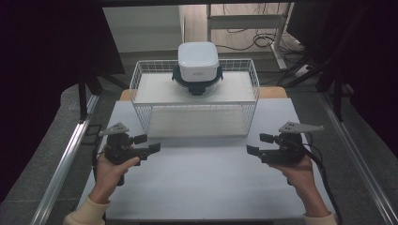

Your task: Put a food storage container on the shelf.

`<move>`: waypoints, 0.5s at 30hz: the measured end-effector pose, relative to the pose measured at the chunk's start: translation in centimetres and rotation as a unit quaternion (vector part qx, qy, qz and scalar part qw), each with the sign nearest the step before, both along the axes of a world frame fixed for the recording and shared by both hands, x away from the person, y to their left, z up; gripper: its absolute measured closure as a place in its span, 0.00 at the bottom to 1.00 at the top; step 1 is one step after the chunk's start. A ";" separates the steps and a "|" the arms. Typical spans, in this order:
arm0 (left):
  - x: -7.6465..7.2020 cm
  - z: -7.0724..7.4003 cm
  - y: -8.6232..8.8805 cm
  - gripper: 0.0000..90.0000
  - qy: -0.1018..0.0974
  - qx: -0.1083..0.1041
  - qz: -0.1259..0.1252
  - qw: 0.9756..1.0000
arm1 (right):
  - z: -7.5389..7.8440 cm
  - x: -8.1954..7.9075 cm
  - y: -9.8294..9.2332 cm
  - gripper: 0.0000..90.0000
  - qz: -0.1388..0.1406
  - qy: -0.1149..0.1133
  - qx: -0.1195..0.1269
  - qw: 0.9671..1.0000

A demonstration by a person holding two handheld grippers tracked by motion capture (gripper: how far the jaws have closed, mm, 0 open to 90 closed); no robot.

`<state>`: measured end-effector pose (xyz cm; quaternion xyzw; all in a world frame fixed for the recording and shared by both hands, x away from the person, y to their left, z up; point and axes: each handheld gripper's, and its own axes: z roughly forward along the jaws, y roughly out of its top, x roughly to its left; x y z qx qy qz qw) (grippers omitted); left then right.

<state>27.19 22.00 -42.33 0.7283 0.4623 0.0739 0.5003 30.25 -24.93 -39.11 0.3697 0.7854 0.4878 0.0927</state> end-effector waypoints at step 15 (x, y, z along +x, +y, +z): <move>-0.8 -2.5 -0.5 0.27 0.027 0.020 -0.013 0.999 | -2.4 -0.6 -0.4 0.25 -0.005 0.026 -0.013 1.000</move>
